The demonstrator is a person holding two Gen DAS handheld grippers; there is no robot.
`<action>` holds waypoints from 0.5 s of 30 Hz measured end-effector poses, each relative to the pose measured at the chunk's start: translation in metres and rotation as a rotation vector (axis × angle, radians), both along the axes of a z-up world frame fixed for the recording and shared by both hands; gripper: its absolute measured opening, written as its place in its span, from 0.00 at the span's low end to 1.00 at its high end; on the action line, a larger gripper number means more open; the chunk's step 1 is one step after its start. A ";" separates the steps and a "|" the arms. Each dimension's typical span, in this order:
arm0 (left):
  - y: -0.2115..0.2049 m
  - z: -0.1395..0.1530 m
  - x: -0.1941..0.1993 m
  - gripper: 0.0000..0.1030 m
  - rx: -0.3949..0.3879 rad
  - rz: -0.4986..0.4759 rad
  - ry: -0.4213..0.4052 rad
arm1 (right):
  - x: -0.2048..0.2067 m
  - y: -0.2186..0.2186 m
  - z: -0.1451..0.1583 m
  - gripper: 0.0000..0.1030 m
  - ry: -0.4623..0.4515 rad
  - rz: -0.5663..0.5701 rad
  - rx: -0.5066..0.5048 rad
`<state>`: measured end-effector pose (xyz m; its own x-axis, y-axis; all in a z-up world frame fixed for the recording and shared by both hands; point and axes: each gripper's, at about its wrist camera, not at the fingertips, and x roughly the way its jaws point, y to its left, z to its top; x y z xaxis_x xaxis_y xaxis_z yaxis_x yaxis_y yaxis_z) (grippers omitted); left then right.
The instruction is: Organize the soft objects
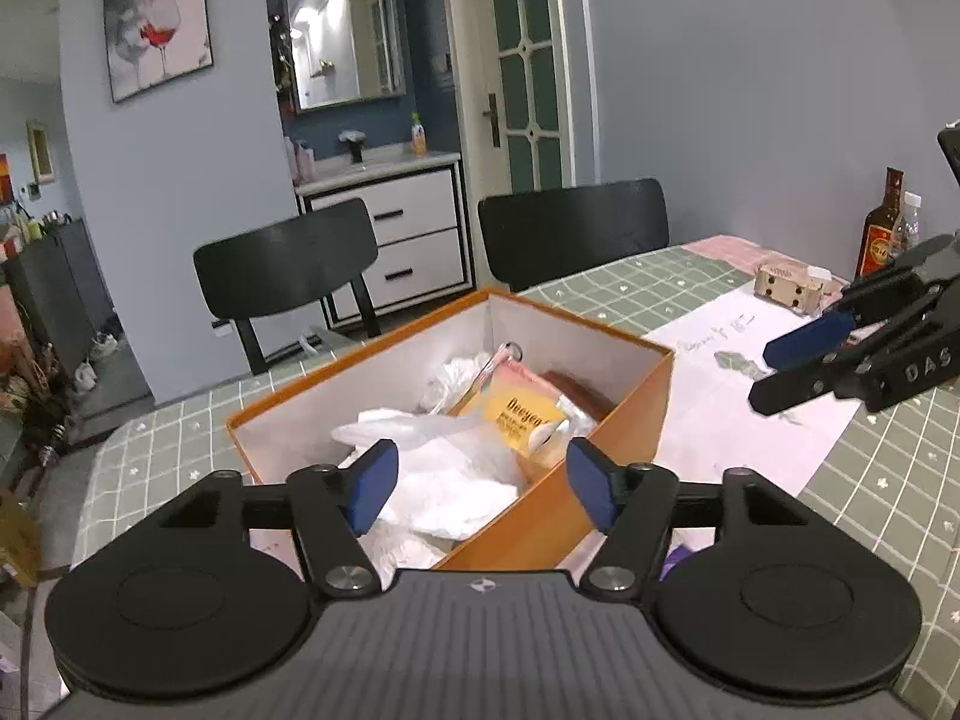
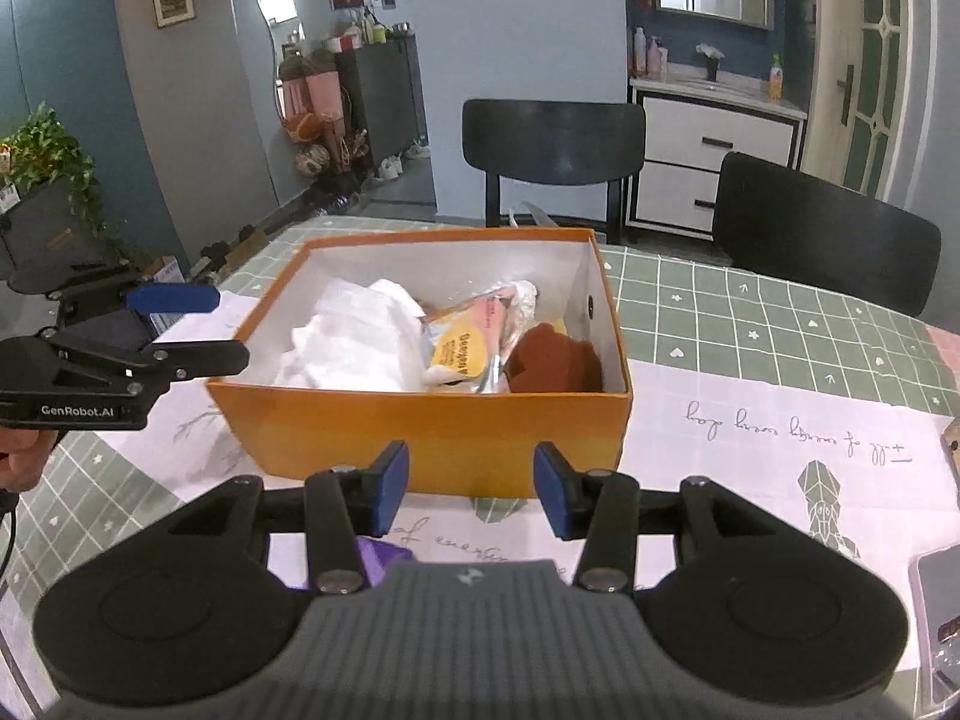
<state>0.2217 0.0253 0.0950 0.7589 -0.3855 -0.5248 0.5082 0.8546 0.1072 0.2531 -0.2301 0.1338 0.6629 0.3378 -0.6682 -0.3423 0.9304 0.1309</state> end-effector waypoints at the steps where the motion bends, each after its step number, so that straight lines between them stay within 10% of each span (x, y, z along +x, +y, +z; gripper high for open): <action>1: -0.002 0.003 -0.004 0.75 -0.002 0.000 0.001 | -0.003 -0.001 0.001 0.46 -0.004 -0.001 0.008; 15: -0.018 0.008 -0.013 0.92 0.017 0.269 0.012 | -0.015 0.009 0.013 0.83 -0.088 -0.024 0.089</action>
